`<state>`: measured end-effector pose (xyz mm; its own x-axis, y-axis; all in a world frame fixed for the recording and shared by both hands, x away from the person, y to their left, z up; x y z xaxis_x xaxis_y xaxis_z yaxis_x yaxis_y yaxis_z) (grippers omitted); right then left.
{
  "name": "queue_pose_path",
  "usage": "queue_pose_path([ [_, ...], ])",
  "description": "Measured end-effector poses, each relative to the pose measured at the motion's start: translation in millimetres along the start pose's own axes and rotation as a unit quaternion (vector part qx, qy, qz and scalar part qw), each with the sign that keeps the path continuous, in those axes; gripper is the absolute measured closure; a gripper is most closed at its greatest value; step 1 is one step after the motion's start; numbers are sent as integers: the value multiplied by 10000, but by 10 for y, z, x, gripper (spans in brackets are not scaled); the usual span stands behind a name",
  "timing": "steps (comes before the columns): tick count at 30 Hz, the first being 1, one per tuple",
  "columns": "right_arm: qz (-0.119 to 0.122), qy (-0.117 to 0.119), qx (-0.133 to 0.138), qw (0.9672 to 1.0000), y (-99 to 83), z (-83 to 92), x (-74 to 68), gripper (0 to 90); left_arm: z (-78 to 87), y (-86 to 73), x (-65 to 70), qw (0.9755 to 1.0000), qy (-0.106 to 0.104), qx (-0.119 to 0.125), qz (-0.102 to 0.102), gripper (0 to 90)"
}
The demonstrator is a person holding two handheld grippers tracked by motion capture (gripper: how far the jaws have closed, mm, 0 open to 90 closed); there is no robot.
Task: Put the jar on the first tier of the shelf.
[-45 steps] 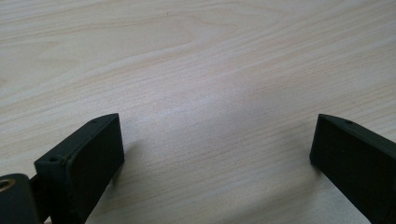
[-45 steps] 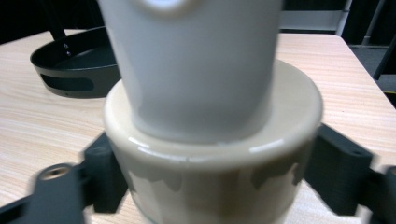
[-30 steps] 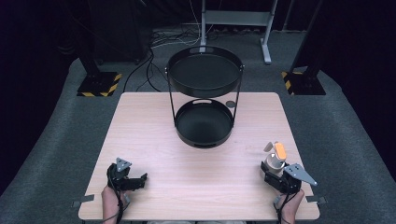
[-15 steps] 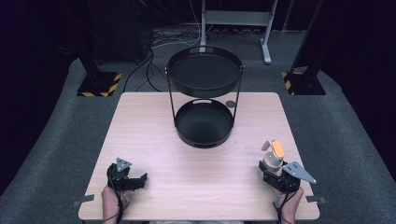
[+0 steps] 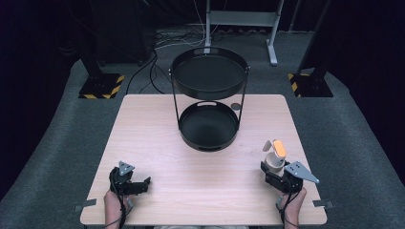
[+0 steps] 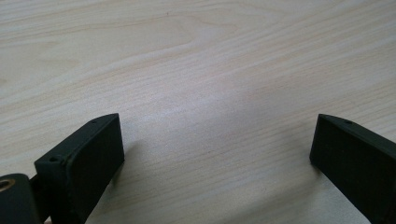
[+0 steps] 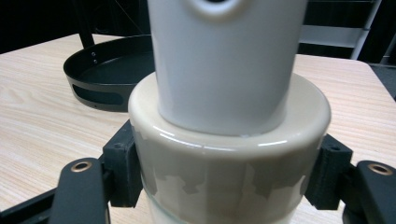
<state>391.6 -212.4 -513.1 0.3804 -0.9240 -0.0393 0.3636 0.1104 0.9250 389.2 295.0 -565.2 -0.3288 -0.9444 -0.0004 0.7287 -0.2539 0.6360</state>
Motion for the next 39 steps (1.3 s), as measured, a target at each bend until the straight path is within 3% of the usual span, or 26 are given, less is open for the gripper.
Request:
queue_pose_path([
  [18,104,266,13,9996,123,-164,-127,283,0,0,0,10000,1,1,1,23],
  [39,143,335,146,9992,250,-335,-243,283,0,0,0,10000,-1,1,1,23],
])
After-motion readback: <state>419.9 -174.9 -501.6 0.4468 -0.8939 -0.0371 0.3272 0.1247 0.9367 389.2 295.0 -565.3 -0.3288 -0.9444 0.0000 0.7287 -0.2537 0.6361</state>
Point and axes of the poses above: each handheld gripper's, and its own axes: z roughly backward along the jaws, y roughly out of its top, x roughly to its right, the point moved 5 cm from there along -z, roughly forward along the jaws, and after that the axes turned 6 degrees about -x, right-handed, at the moved point
